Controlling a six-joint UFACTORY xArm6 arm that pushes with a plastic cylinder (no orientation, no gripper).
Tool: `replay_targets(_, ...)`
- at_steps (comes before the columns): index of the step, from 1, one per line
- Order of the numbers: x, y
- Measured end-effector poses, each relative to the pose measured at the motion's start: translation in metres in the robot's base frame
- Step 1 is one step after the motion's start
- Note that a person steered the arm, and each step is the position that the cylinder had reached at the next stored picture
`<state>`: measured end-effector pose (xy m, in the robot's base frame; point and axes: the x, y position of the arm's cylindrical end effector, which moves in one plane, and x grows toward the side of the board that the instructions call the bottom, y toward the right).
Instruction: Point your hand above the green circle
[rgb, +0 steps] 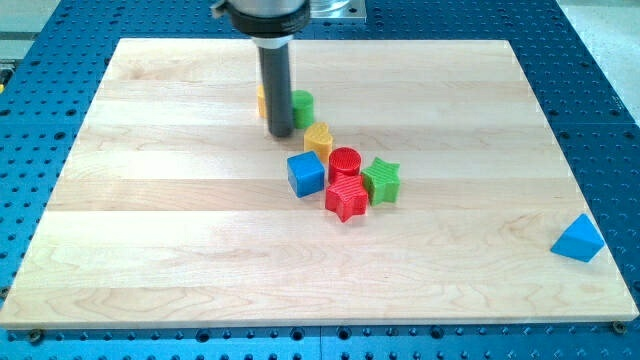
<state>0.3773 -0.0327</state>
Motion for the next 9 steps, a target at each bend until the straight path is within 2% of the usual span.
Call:
replay_targets(1, 0.0, 0.03)
replay_targets(3, 0.001, 0.035)
replay_targets(5, -0.006, 0.105)
replay_targets(6, -0.062, 0.116)
replay_targets(7, -0.105, 0.09)
replay_targets(9, -0.108, 0.026)
